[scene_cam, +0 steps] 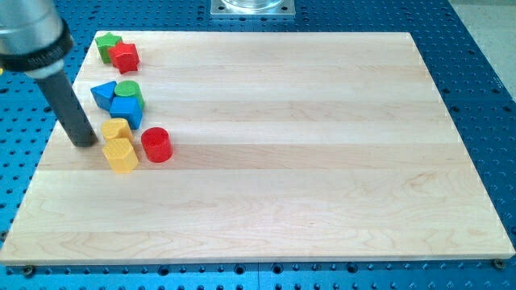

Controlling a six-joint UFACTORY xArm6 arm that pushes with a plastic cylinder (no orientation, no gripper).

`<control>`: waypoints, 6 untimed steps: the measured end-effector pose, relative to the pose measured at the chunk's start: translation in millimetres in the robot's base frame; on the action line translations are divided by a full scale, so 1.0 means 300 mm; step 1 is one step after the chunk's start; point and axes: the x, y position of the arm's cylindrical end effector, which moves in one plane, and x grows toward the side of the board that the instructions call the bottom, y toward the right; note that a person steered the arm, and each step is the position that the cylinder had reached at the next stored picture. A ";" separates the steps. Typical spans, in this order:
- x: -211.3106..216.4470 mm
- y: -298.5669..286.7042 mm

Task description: Move the blue cube to the right of the green star

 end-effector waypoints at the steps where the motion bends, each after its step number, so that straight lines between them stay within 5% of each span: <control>1: -0.015 0.125; 2: 0.026 0.265; 4: 0.015 0.211; 6: -0.101 0.352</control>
